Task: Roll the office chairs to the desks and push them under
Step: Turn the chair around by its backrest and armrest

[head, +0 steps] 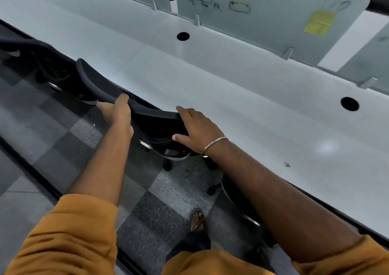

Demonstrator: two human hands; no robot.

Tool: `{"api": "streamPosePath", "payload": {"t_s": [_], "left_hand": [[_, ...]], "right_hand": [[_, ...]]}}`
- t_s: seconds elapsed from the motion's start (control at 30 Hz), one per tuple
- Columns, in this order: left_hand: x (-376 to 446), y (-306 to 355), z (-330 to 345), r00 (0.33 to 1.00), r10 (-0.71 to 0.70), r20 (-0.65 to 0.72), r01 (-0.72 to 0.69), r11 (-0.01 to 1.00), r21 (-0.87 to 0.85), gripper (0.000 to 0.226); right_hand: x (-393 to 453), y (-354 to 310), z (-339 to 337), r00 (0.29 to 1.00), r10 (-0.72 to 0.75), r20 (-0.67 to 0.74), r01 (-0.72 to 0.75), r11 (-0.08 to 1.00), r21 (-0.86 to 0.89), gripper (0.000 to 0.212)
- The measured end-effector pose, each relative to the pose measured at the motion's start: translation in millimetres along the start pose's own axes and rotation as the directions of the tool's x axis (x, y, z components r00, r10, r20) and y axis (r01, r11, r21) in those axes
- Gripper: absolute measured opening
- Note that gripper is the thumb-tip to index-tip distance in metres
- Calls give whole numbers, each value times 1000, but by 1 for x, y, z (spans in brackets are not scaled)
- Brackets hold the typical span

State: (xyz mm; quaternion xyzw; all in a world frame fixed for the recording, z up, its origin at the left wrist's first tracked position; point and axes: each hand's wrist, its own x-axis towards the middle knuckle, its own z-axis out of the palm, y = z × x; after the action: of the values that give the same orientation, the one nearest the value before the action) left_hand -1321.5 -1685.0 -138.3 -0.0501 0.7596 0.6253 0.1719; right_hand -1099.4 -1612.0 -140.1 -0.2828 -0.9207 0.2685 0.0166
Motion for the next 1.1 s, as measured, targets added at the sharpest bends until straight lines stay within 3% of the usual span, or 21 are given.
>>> {"api": "streamPosePath", "payload": {"t_s": [0.07, 0.13, 0.43, 0.63, 0.77, 1.0, 1.1], "left_hand": [[18, 8, 2, 999, 8, -34, -9, 1000, -18, 76], [32, 14, 1, 1000, 13, -10, -14, 999, -38, 86], [93, 31, -18, 999, -4, 40, 6, 999, -48, 106], [79, 22, -19, 997, 36, 63, -34, 999, -39, 99], [71, 16, -23, 994, 68, 81, -65, 997, -43, 96], [45, -3, -40, 993, 105, 53, -106, 994, 8, 82], [5, -35, -46, 992, 86, 92, -81, 995, -58, 56]], "right_hand": [[25, -4, 6, 998, 47, -38, -49, 998, -51, 48], [41, -10, 9, 995, 62, -76, -69, 992, -105, 36], [81, -37, 32, 991, -45, -127, 54, 996, 64, 30], [64, -37, 38, 984, 34, -177, -20, 996, 84, 32], [47, -44, 39, 977, 77, -200, -61, 994, 87, 42], [-19, -37, 62, 973, 108, -203, -96, 993, 64, 96], [-63, -19, 64, 971, 147, -191, -131, 987, 93, 98]]}}
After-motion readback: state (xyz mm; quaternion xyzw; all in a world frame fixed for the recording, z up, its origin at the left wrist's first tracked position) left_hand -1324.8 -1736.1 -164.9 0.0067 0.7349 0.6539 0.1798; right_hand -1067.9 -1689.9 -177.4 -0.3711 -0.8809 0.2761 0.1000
